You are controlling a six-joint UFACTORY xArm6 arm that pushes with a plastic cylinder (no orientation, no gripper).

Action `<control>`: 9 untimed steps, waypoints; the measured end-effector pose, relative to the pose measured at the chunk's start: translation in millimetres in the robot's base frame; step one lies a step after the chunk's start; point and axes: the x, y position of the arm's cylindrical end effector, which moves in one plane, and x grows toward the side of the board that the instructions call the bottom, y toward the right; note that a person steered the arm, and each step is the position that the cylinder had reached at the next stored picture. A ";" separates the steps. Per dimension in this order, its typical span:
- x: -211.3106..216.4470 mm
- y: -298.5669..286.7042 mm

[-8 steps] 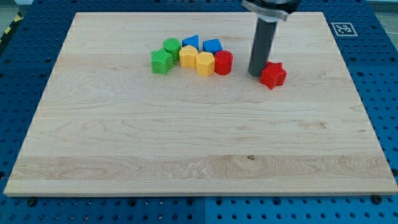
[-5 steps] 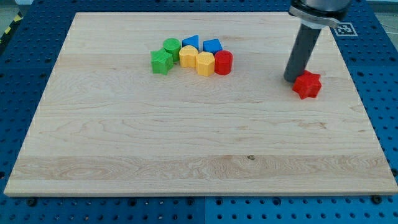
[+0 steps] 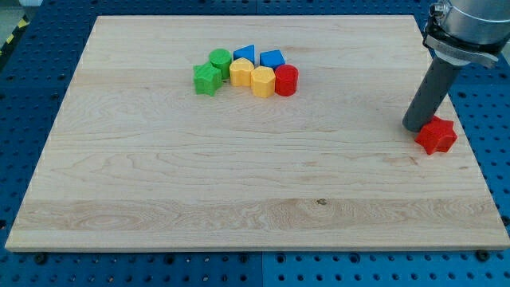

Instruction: Slide the red star towards bottom right side

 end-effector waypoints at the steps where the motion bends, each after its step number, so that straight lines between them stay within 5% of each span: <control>1: 0.4 0.3; 5: 0.4 -37.8; 9: -24.9 -165.9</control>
